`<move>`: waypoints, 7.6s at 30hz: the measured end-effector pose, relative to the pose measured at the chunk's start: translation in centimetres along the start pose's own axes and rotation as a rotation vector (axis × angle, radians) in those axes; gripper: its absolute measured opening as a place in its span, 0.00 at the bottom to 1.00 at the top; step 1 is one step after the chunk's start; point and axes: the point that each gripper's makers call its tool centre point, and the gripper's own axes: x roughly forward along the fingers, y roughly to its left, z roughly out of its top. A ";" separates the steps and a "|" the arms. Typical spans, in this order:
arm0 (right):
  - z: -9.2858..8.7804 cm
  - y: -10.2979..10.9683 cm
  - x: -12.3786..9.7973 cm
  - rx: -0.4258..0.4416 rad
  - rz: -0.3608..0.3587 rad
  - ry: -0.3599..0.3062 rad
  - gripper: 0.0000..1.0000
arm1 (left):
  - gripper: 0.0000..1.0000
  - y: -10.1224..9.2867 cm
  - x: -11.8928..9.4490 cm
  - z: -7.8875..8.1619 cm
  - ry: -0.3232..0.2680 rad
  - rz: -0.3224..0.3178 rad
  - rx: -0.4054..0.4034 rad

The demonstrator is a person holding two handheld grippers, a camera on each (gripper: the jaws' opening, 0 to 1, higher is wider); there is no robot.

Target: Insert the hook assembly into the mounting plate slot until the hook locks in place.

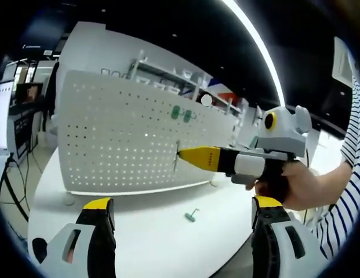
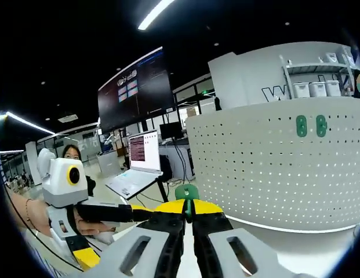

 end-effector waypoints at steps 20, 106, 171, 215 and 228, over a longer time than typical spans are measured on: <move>1.9 -10.5 -0.3 -0.006 -0.246 -0.077 0.00 | 0.98 2.2 0.2 -1.2 0.015 0.065 -0.055; 10.4 -28.5 -2.9 -0.016 -0.657 -0.311 0.00 | 0.94 4.2 1.2 -2.7 0.131 0.082 -0.101; 0.4 -25.9 -15.2 -0.082 -0.706 -0.014 0.23 | 0.97 5.8 -2.5 -8.4 0.318 0.177 -0.101; -16.0 -17.4 -22.9 -0.048 -0.475 0.460 0.26 | 0.97 4.8 -4.1 -12.0 0.452 0.184 -0.126; -18.8 -16.9 -18.9 -0.176 -0.267 0.595 0.24 | 0.96 4.0 -2.8 -13.5 0.486 0.164 -0.151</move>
